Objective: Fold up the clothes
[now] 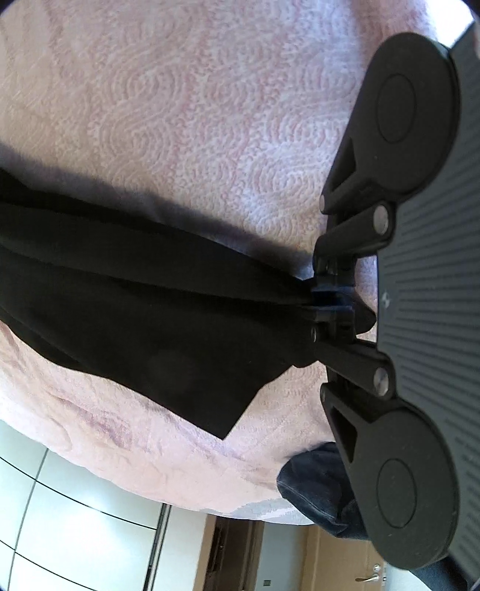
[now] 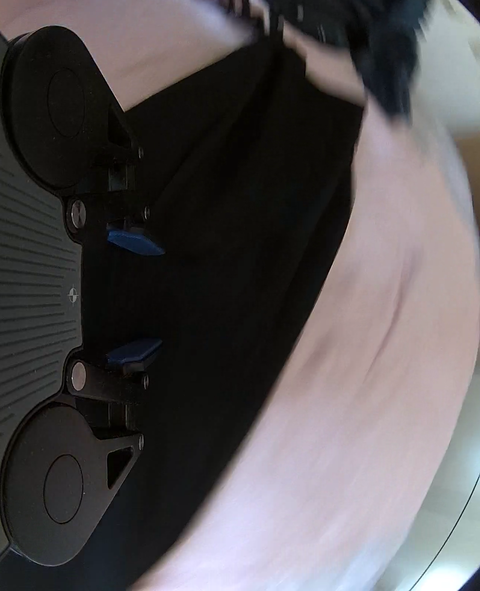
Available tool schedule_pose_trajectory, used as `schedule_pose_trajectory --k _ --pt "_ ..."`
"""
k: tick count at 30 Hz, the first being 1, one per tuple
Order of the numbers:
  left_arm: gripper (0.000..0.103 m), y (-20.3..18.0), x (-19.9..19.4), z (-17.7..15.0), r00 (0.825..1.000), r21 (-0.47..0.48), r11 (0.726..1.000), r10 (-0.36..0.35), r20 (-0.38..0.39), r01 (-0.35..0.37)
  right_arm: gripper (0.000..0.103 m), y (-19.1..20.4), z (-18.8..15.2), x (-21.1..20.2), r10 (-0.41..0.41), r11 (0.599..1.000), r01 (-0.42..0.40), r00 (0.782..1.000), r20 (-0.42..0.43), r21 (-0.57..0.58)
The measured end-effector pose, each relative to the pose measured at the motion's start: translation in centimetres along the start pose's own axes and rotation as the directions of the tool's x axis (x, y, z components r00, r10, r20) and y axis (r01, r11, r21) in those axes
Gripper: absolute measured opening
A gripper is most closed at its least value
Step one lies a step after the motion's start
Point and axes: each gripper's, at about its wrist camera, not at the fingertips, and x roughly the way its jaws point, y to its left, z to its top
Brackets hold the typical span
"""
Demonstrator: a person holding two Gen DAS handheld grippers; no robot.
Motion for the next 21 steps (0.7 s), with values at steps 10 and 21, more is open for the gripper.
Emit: schedule_pose_trajectory --k 10,21 --pt "0.038 0.5 -6.8 2.2 0.991 -0.064 0.994 0.09 0.095 -0.084 0.053 -8.7 -10.6 -13.0 -0.237 0.92 0.231 0.971 -0.019 0.316" --pt "0.043 -7.5 -10.3 12.6 0.92 0.193 0.98 -0.113 0.375 0.042 0.053 -16.3 -22.2 -17.8 -0.207 0.555 0.06 0.976 0.068 0.829"
